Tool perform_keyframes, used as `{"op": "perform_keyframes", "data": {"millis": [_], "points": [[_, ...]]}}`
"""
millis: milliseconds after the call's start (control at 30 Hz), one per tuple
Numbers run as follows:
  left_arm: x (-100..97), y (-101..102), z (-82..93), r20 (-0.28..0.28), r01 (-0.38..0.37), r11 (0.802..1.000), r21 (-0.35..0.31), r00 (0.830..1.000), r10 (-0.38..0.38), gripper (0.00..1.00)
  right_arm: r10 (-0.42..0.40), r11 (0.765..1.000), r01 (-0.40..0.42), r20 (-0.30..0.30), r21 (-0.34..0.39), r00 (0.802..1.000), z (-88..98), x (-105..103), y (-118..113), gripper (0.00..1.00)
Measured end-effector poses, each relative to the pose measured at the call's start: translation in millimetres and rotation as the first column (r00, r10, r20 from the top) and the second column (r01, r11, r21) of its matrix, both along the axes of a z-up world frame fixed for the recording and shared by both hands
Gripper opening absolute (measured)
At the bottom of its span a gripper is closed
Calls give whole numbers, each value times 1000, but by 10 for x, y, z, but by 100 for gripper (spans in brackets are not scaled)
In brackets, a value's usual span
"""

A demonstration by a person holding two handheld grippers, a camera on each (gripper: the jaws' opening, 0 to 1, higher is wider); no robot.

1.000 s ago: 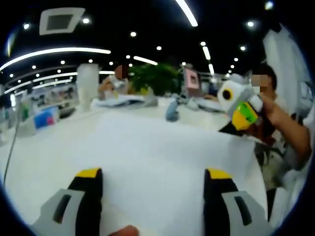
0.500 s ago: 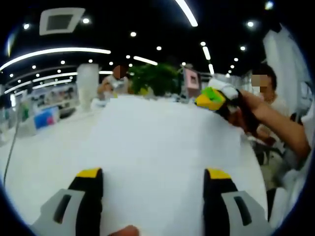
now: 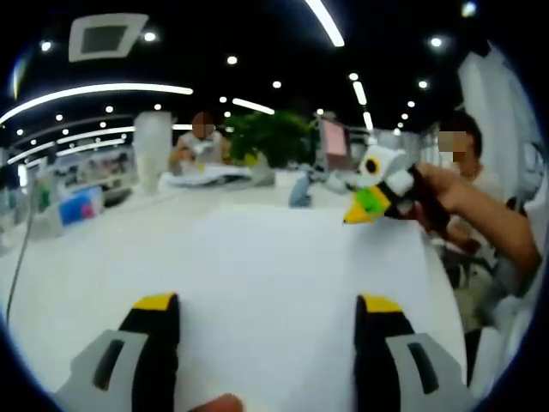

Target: Pick up the paper insert the paper into the punch align the paper edges press the punch to punch holes

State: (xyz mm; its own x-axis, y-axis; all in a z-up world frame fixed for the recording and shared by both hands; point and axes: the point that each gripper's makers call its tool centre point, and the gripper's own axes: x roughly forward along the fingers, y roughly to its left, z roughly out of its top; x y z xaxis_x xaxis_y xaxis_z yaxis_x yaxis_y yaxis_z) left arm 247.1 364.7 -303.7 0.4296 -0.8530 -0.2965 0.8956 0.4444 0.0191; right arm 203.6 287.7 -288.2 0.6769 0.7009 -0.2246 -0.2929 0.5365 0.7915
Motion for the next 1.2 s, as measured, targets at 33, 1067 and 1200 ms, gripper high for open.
{"op": "perform_keyframes", "data": {"millis": [33, 1067, 1200], "points": [[1, 0, 0, 0, 0, 1000, 0, 1000, 0, 83, -1, 1000, 1, 2, -4, 1000, -5, 1, -2, 23], [-52, -19, 47, 41, 2, 1000, 7, 999, -3, 85, 35, 999, -35, -10, 19, 999, -83, -38, -22, 4], [-133, -58, 125, -8, 29, 999, -43, 1000, -29, 89, 31, 997, -30, -10, 66, 999, -42, -39, -54, 4]]}}
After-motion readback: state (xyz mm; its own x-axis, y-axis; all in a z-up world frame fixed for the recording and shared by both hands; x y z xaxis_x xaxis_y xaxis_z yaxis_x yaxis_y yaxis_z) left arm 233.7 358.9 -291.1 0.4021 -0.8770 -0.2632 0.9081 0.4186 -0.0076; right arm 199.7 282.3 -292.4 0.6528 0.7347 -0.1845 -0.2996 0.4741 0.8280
